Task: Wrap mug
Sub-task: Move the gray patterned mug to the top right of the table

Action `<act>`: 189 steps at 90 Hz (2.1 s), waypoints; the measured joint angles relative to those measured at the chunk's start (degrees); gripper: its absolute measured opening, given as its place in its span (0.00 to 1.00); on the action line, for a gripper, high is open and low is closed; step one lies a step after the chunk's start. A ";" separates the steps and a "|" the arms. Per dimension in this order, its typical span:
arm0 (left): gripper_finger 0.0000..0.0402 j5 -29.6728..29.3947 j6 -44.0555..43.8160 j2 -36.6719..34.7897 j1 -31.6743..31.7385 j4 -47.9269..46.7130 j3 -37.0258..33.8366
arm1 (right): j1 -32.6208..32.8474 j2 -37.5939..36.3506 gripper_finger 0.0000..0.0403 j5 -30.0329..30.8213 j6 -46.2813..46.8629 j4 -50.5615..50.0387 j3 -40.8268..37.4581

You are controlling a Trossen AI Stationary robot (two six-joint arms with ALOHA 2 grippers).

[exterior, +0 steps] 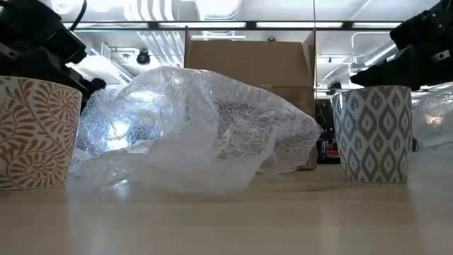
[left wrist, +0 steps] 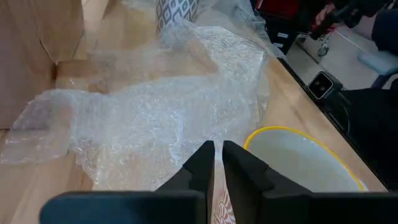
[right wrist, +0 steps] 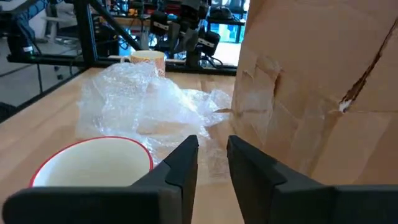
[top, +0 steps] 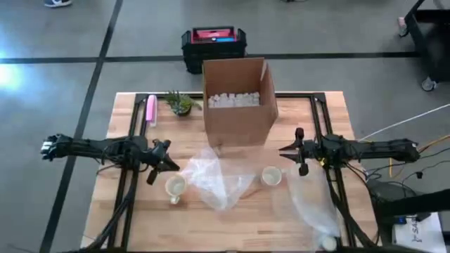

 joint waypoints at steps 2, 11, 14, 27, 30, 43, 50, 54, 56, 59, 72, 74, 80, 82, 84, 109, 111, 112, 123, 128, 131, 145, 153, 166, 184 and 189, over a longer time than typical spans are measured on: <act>0.05 0.00 0.00 0.02 -0.01 -0.01 0.00 | 0.00 0.00 0.16 0.00 -0.01 0.00 0.01; 0.05 0.00 0.00 0.00 0.00 -0.01 0.00 | 0.00 -0.02 0.14 0.00 -0.02 -0.02 -0.01; 0.05 0.00 0.00 0.00 0.01 -0.01 0.00 | 0.00 -0.02 0.13 0.00 0.00 0.00 0.01; 0.05 0.00 0.00 0.01 0.00 -0.01 0.00 | 0.00 0.00 0.11 -0.03 2.10 0.06 -0.01; 0.05 0.00 0.00 0.00 -0.01 0.00 0.00 | 0.02 0.00 0.10 -0.05 5.23 0.28 -0.01; 0.05 0.00 0.00 0.00 0.01 -0.01 0.00 | -0.02 -0.03 0.08 -0.21 26.75 3.83 0.01; 0.05 0.00 0.00 0.00 -0.01 -0.01 0.00 | 0.00 -0.03 0.08 0.43 30.66 4.47 -0.01; 0.05 0.00 0.00 0.01 0.00 0.00 0.00 | 0.00 0.00 0.08 1.60 30.90 5.09 0.01; 0.05 0.00 0.00 0.01 -0.01 -0.01 0.00 | 0.00 -0.01 0.08 2.22 30.99 5.29 0.00; 0.05 0.00 0.00 0.01 -0.01 0.00 0.00 | 0.00 -0.04 0.08 2.84 31.23 5.30 0.02; 0.05 0.00 0.00 0.01 0.00 -0.01 0.00 | 0.00 0.02 0.10 1.87 30.95 4.80 1.56; 0.05 0.00 0.00 0.00 0.01 -0.01 0.00 | 0.00 0.04 0.10 1.43 30.51 4.97 2.22; 0.05 0.00 0.00 0.00 0.01 0.01 0.00 | 0.02 0.31 0.11 0.25 28.53 5.05 4.49; 0.05 0.00 0.00 0.00 -0.01 0.01 0.00 | 0.02 0.58 0.11 -0.29 27.64 4.94 5.41; 0.05 0.00 0.00 0.00 -0.01 -0.01 0.00 | 0.02 0.86 0.11 -0.84 27.00 4.69 6.40; 0.05 0.00 0.00 0.00 0.00 0.01 0.00 | 0.02 10.46 0.15 -5.01 21.16 -16.75 24.48; 0.05 0.00 0.00 0.00 -0.01 0.01 0.00 | 0.02 11.94 0.16 -5.01 21.12 -18.70 26.08; 0.05 0.00 0.00 0.00 0.00 0.01 0.00 | 0.02 12.66 0.16 -5.01 21.10 -19.47 26.87; 0.05 0.00 0.06 0.00 0.00 0.00 0.00 | 0.02 20.71 0.19 -5.01 20.19 -28.37 34.66; 0.05 -0.02 1.28 0.00 0.00 0.01 0.00 | 0.10 24.42 0.22 -5.01 19.74 -31.34 37.72; 0.05 -0.04 2.11 0.00 0.01 0.01 0.00 | 0.22 26.80 0.23 -5.01 19.43 -33.30 39.45; 0.05 -0.04 1.81 0.00 0.03 0.03 0.00 | 0.93 36.95 0.32 -4.98 16.96 -43.09 46.55; 0.05 -0.04 1.37 0.00 0.03 0.36 0.00 | 1.32 42.06 0.37 -4.90 16.18 -47.08 49.16; 0.05 -0.15 0.46 0.00 0.03 2.09 -0.02 | 2.42 49.58 0.44 -4.14 15.81 -52.23 52.35; 0.05 -2.04 -8.09 0.01 0.03 12.03 -0.02 | 4.13 57.53 0.48 -1.84 16.02 -55.43 54.09; 0.05 -3.35 -12.73 0.02 0.03 16.01 -0.02 | 4.59 59.18 0.49 -1.92 16.66 -55.39 54.39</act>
